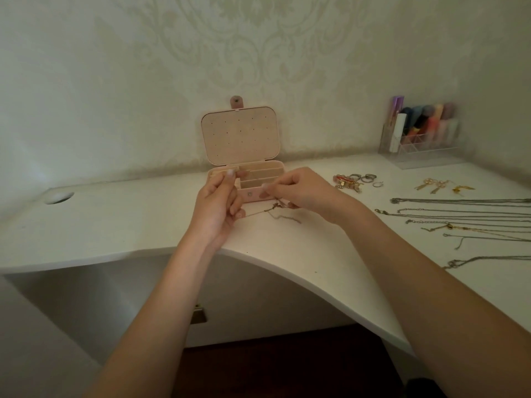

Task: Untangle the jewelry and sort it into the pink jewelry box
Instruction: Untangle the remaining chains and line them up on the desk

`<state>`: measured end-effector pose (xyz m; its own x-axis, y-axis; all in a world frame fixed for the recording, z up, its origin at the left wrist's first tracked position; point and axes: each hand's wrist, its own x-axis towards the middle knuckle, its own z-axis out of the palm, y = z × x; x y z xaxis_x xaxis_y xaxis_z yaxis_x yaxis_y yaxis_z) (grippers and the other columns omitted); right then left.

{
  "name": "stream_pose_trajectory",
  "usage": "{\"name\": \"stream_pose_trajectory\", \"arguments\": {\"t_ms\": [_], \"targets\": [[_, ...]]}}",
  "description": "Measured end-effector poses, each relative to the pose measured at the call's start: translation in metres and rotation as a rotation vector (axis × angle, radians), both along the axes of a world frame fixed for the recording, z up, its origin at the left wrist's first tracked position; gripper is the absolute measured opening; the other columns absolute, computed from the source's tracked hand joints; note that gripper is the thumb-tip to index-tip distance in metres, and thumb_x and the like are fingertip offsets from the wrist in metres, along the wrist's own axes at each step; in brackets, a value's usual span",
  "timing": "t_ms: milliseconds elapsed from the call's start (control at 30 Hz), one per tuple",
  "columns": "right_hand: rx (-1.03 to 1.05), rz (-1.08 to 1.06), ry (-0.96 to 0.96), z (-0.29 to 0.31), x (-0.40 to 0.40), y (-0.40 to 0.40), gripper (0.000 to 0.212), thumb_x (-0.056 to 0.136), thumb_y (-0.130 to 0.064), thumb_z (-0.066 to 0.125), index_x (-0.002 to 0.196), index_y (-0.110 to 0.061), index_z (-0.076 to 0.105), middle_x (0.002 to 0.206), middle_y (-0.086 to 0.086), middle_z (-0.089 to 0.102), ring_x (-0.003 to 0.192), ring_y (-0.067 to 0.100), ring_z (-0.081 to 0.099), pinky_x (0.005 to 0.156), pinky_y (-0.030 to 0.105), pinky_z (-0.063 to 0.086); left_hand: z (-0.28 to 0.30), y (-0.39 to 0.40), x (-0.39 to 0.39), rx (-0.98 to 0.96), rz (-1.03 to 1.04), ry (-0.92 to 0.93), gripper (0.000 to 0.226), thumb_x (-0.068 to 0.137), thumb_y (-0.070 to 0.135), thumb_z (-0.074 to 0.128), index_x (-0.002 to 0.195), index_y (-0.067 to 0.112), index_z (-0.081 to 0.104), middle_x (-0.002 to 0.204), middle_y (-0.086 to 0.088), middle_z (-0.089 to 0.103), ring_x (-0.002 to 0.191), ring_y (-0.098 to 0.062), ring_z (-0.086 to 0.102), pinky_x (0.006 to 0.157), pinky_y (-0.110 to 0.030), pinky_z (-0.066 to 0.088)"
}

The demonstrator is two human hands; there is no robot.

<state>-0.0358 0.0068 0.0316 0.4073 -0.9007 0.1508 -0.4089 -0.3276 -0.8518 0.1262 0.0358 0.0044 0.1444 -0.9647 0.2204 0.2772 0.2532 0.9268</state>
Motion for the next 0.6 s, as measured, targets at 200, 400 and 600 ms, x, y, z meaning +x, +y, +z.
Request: {"name": "stream_pose_trajectory", "arguments": {"t_ms": [200, 400, 600], "targets": [[-0.020, -0.024, -0.129, -0.007, 0.000, -0.007, 0.016, 0.088, -0.028, 0.066, 0.075, -0.022, 0.071, 0.067, -0.002, 0.050, 0.061, 0.007, 0.042, 0.065, 0.023, 0.035, 0.001, 0.001, 0.003, 0.029, -0.087, -0.014, 0.026, 0.100, 0.020, 0.041, 0.119, 0.021, 0.060, 0.041, 0.010, 0.022, 0.033, -0.003, 0.022, 0.032, -0.012, 0.018], [0.328, -0.042, -0.587, 0.002, -0.009, -0.014, 0.023, 0.097, -0.022, 0.051, 0.077, -0.013, 0.057, 0.073, 0.001, 0.060, 0.069, 0.016, 0.062, 0.072, 0.026, 0.053, 0.003, 0.004, -0.005, 0.055, -0.062, -0.172, 0.042, 0.094, 0.009, 0.050, 0.129, 0.032, 0.053, 0.045, 0.009, 0.025, 0.034, -0.004, 0.020, 0.034, -0.015, 0.014], [0.332, -0.110, -0.608, 0.003, -0.012, -0.014, 0.020, 0.098, -0.024, 0.051, 0.088, -0.010, 0.063, 0.060, -0.002, 0.040, 0.050, 0.011, 0.040, 0.052, 0.024, 0.050, 0.000, 0.001, -0.005, 0.048, 0.025, -0.196, 0.053, 0.093, 0.001, 0.048, 0.135, 0.033, 0.046, 0.043, 0.011, 0.028, 0.036, -0.005, 0.024, 0.034, -0.017, 0.018]]}}
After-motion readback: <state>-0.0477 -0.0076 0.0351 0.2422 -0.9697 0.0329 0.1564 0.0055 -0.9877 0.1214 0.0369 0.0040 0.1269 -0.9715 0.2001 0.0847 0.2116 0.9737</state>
